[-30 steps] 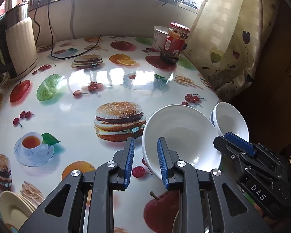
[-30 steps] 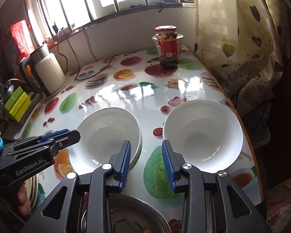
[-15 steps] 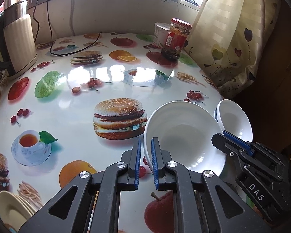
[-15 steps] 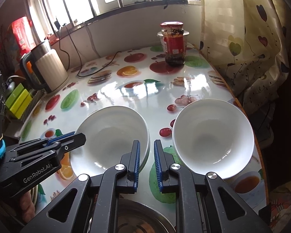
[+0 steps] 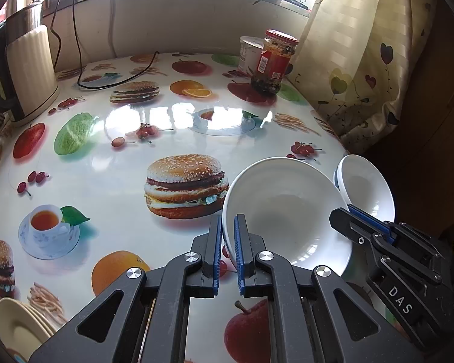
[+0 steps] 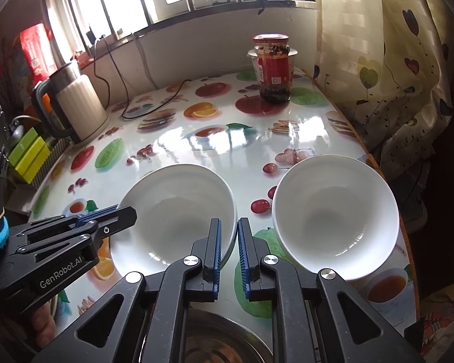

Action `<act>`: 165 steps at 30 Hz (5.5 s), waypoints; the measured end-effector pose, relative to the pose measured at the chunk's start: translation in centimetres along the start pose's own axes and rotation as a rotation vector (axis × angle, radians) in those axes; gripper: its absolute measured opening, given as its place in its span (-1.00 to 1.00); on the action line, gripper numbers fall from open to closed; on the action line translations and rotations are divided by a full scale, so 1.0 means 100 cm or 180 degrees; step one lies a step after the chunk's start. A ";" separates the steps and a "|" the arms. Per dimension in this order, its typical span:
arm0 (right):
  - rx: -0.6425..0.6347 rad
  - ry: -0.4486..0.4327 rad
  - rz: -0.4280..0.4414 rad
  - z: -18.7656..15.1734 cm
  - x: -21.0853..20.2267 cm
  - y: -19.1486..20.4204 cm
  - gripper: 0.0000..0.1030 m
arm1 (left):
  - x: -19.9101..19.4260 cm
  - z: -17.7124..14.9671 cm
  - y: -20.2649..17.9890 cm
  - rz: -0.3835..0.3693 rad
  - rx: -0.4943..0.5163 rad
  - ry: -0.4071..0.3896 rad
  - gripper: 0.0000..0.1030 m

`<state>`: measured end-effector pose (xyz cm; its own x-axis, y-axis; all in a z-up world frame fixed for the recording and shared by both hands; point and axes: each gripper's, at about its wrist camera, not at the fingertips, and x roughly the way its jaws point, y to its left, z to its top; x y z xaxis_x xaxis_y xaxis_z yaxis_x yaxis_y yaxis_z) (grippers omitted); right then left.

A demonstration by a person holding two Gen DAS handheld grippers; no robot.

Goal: Organize plates and bowls
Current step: 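Lift the white bowl with both grippers and lower it into the steel bowl, then open both grippers off the white bowl rim, then move both grippers to the second white bowl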

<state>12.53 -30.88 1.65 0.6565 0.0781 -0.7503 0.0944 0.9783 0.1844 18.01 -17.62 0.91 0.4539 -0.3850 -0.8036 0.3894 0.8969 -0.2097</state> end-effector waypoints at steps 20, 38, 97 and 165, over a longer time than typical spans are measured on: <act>0.0072 -0.0218 0.0028 -0.004 -0.036 -0.002 -0.77 | -0.035 -0.006 -0.013 -0.0111 0.0055 -0.0180 -0.84; 0.0199 -0.0424 -0.0087 -0.039 -0.095 0.003 -0.77 | -0.067 -0.041 -0.035 -0.0306 0.0245 -0.0148 -0.83; 0.0652 -0.0213 -0.0081 -0.109 -0.099 -0.009 -0.72 | -0.060 -0.087 -0.041 -0.0314 0.0306 0.0232 -0.83; 0.0799 -0.0202 -0.0588 -0.012 -0.048 -0.122 -0.12 | 0.031 0.041 -0.126 -0.0258 0.0887 0.0302 -0.51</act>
<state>7.32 -42.98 2.25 0.6556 -0.1164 -0.7461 0.3929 0.8963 0.2054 17.77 -31.01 3.38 0.3406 -0.4189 -0.8417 0.6320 0.7648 -0.1249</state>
